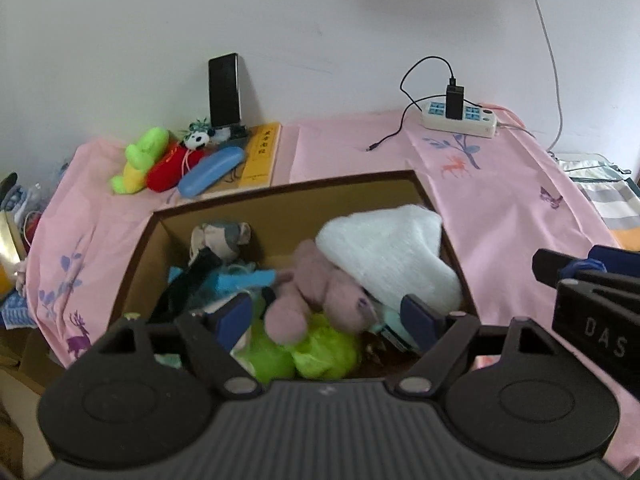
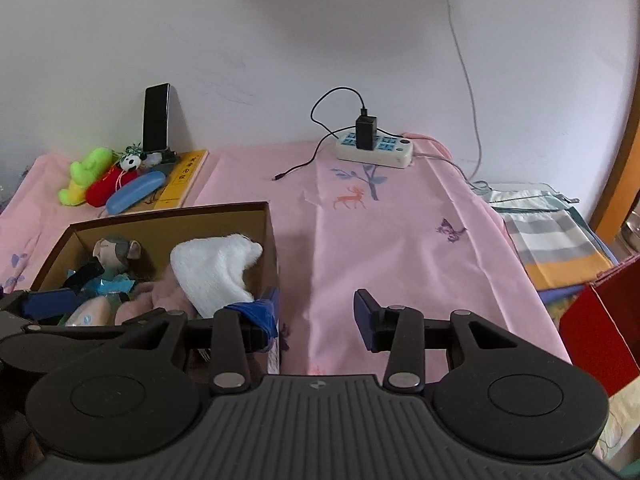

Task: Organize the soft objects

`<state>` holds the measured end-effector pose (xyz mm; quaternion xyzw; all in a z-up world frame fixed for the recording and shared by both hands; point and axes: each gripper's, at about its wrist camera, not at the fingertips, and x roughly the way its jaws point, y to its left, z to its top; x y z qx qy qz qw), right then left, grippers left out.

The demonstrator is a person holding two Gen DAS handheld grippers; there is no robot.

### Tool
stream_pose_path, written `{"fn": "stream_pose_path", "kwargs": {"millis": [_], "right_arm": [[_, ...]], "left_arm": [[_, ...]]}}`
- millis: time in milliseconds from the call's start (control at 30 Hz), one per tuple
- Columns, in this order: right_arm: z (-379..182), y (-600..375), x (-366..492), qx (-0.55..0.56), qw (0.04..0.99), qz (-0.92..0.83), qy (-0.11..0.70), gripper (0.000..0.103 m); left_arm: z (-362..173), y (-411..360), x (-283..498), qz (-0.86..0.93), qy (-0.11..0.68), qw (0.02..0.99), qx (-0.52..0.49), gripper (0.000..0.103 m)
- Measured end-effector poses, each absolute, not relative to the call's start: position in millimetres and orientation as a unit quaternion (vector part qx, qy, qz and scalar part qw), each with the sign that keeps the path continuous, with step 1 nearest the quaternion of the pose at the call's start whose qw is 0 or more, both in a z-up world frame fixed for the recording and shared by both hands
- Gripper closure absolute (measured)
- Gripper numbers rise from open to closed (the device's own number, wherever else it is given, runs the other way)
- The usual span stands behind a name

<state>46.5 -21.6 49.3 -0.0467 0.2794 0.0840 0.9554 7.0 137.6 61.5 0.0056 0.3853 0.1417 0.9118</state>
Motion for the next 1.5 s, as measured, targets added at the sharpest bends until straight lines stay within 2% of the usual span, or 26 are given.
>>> {"fn": "stream_pose_path", "kwargs": {"millis": [900, 1500], "right_arm": [[31.8, 9.8, 74.5, -0.052, 0.949, 0.09, 0.298, 0.076], [31.3, 3.9, 71.0, -0.052, 0.951, 0.08, 0.294, 0.076]], "left_arm": [[33.7, 175.0, 30.4, 0.167, 0.398, 0.902, -0.03, 0.018], [34.9, 164.4, 26.1, 0.155, 0.395, 0.906, -0.014, 0.018]]}}
